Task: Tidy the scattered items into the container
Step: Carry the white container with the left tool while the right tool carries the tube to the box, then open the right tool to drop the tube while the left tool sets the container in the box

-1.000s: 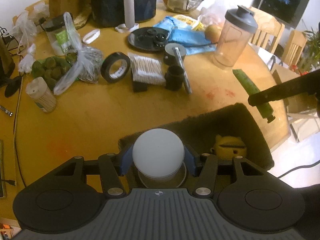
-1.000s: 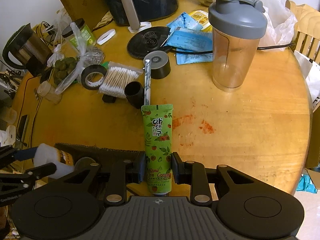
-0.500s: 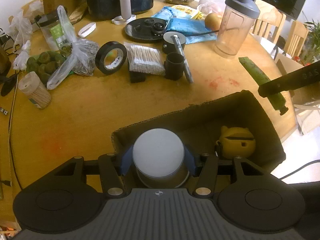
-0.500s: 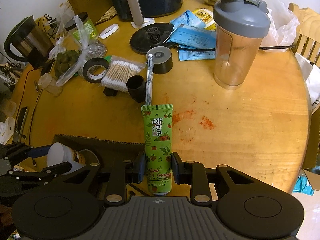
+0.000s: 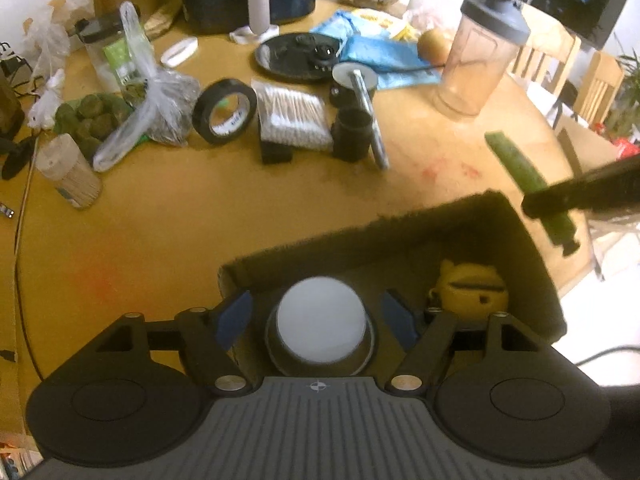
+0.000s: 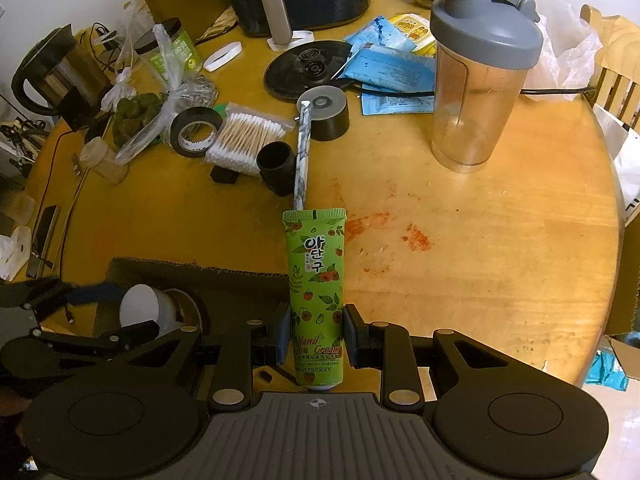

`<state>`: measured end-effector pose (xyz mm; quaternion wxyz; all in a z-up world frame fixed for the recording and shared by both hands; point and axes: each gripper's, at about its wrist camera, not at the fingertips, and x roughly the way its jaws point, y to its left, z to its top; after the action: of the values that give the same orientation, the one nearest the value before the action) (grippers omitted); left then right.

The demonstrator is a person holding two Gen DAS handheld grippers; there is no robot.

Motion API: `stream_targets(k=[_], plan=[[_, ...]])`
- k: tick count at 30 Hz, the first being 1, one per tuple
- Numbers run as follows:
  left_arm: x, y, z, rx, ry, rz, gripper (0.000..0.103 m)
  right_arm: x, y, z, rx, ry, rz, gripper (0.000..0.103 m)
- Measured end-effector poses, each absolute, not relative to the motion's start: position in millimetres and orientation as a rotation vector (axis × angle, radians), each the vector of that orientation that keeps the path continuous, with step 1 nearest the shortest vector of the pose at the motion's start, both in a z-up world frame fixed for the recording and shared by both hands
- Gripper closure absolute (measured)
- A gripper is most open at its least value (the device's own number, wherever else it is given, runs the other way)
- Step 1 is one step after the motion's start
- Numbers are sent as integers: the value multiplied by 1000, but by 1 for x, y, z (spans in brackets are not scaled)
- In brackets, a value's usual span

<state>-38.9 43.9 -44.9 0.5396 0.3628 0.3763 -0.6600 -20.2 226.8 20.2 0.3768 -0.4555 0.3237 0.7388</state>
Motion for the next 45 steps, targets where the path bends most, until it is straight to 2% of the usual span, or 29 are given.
stream_targets(k=[9,13,21,24,31,39,42,44,45], plan=[[-32,42,-35,831,912,-1557,30,-29,215,20,-1216,803,1987,73],[-24,41,-36,781,994,-1540,30,-37,209,17,-1280,742,2036,73],[-21,49,-34,758,1011,-1519,30,-48,202,16,-1378,573,2153,73],[-19,52,-35,753,1021,-1506,30,-54,197,16,-1423,457,2225,73],[-17,60,-38,750,1056,-1477,30,-71,180,11,-1603,1,2408,73],[-14,68,-38,744,1067,-1450,30,-82,172,2,-1747,-407,2526,73],[-13,70,-37,738,1071,-1439,30,-85,168,-7,-1746,-567,2495,59],[-14,70,-38,739,1076,-1437,30,-85,168,-8,-1725,-608,2481,40],[-14,69,-39,741,1079,-1438,30,-84,169,-7,-1712,-603,2482,39]])
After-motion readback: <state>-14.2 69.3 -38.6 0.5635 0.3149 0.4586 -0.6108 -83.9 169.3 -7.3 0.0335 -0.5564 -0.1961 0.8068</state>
